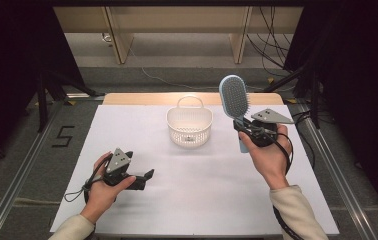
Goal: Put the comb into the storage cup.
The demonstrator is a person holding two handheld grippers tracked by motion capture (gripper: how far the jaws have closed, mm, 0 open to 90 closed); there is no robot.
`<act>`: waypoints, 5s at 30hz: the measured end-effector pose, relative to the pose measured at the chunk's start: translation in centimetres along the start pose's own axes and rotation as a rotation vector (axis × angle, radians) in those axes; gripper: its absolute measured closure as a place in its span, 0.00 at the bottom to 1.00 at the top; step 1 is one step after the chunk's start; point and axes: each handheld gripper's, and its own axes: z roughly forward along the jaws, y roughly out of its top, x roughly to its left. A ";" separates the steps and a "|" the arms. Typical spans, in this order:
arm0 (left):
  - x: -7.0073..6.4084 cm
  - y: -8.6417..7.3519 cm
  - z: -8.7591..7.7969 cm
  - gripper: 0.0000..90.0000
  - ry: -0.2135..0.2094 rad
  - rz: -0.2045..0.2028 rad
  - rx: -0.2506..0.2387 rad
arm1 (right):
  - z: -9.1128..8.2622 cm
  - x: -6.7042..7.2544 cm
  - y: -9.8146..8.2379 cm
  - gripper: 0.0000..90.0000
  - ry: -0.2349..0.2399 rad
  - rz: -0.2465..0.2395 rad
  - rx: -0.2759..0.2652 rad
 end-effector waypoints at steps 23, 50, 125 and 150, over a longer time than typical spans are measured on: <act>0.0 0.0 0.0 0.01 0.000 -0.002 -0.002 | 0.2 -0.1 0.3 0.78 -0.005 0.005 -0.019; 0.0 0.0 0.0 0.01 0.000 -0.002 -0.002 | 0.5 -0.2 0.7 0.78 -0.010 0.006 -0.048; 0.0 0.0 0.0 0.01 0.001 -0.002 -0.001 | 1.6 -0.4 1.9 0.78 -0.008 0.016 -0.088; 0.1 0.0 0.0 0.01 0.001 -0.002 -0.003 | 2.0 -0.3 2.2 0.78 -0.008 0.016 -0.103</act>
